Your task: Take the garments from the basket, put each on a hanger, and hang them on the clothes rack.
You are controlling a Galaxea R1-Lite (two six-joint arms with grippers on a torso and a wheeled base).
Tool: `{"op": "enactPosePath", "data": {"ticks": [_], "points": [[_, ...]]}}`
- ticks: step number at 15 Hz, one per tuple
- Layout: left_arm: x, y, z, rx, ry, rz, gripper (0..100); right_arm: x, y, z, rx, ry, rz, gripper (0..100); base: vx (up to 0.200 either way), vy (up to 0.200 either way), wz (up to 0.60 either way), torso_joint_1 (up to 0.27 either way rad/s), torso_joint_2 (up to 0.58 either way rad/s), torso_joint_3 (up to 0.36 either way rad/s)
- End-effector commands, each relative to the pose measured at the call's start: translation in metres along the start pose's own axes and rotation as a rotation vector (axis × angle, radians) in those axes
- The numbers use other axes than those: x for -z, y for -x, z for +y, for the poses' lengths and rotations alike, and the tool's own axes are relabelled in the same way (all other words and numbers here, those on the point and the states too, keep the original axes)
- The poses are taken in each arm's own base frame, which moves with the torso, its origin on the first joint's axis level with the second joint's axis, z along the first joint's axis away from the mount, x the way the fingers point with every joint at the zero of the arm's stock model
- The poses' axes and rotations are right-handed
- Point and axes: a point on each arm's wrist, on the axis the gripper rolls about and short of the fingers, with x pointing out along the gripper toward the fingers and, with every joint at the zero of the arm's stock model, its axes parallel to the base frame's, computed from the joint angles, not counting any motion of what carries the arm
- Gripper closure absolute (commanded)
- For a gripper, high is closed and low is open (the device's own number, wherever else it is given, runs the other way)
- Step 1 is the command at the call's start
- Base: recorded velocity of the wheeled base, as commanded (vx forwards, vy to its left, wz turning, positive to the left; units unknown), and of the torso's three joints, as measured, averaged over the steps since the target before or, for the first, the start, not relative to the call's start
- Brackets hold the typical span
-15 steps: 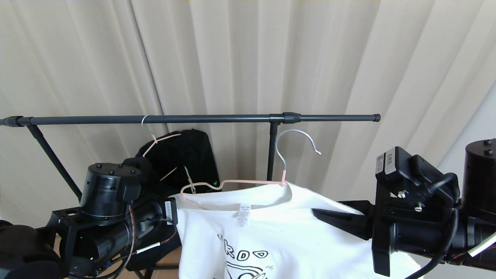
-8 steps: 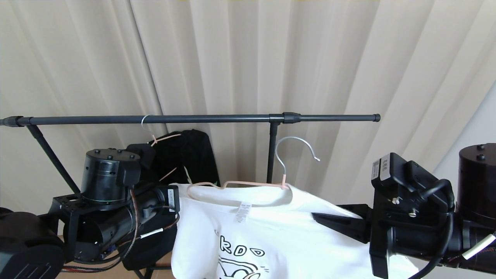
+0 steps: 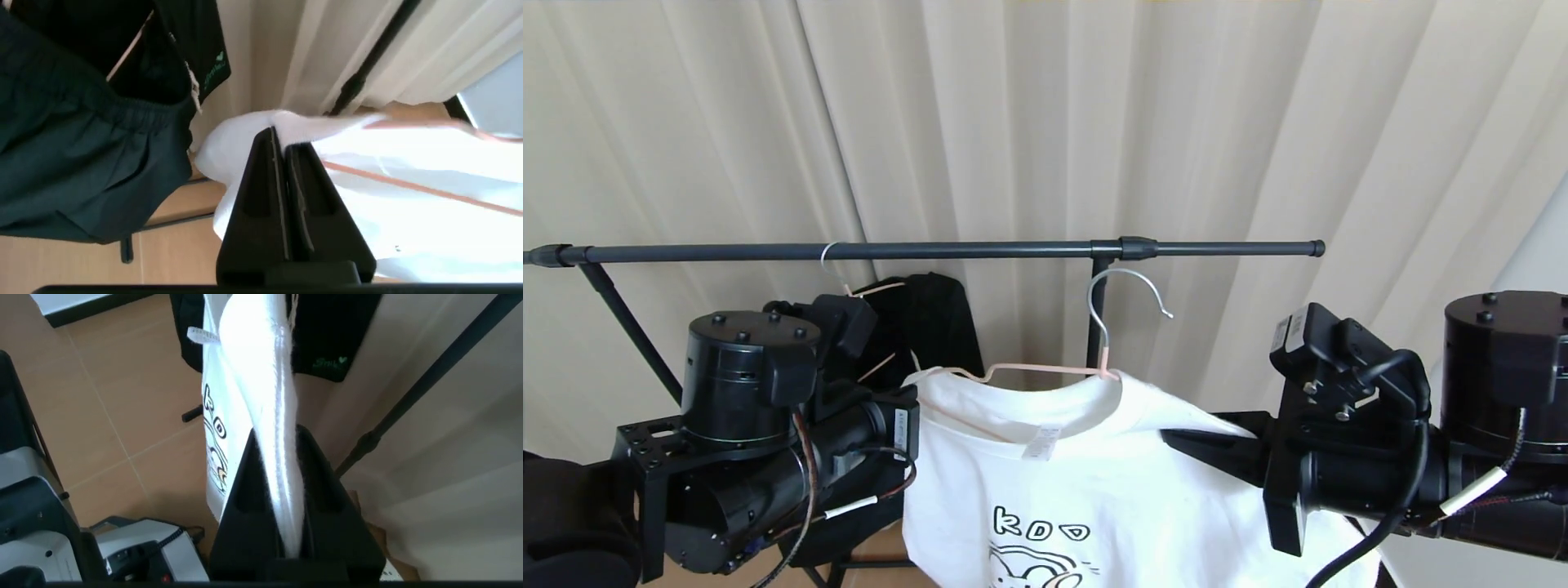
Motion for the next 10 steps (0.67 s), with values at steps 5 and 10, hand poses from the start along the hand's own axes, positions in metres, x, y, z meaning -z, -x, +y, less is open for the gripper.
{"op": "enactPosePath", "data": {"ticks": [5,10], "points": [[-0.003,0.009,-0.01,0.03,-0.045,-0.028,100,0.006,-0.01,-0.001,-0.008,-0.014,0.034,100,0.0,0.0,0.0,0.0,0.0,0.0],[-0.019,0.018,-0.021,0.078,-0.086,-0.093,100,0.01,-0.024,0.004,-0.031,-0.038,0.022,100,0.0,0.0,0.0,0.0,0.0,0.0]]}}
